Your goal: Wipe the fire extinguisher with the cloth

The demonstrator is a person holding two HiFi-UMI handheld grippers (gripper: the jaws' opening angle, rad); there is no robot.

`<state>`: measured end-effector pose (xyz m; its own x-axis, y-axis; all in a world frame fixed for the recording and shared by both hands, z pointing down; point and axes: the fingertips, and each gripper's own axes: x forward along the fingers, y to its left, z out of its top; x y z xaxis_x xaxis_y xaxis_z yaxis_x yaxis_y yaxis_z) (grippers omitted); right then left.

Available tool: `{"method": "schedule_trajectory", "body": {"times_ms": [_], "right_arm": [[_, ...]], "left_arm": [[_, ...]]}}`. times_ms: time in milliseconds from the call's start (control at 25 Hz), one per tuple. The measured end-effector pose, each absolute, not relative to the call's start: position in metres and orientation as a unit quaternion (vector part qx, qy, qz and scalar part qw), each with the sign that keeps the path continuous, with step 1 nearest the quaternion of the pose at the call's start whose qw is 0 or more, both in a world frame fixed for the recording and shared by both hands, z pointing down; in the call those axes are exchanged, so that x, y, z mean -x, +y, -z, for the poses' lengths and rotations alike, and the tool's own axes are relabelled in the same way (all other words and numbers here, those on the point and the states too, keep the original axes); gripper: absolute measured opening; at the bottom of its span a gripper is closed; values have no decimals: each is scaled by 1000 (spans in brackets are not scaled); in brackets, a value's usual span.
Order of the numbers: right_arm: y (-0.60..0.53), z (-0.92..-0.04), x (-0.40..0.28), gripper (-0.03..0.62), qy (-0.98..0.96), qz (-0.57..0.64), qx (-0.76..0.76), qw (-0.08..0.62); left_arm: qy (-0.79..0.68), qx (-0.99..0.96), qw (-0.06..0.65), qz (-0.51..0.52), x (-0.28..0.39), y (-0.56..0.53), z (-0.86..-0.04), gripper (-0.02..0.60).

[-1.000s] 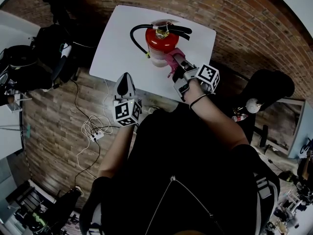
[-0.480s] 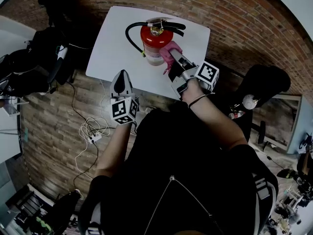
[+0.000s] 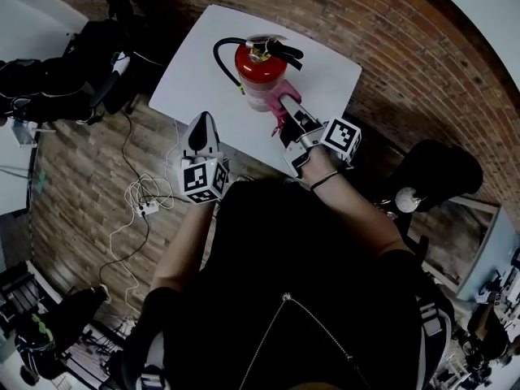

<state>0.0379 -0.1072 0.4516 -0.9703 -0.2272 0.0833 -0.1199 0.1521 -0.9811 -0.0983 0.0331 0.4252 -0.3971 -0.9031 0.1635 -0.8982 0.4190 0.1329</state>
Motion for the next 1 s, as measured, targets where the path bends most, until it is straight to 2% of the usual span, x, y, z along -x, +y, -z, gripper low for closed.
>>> {"method": "schedule_trajectory", "body": {"times_ms": [280, 600, 1000], "right_arm": [[-101, -488, -64, 124, 752, 652, 95, -9], [-91, -545, -70, 124, 741, 660, 116, -45], [-97, -608, -49, 124, 718, 660, 219, -40]], "left_arm": [[-855, -512, 82, 7, 66, 35, -404, 8], [-856, -514, 51, -4, 63, 40, -377, 8], [-797, -601, 53, 4, 113, -8, -379, 8]]}}
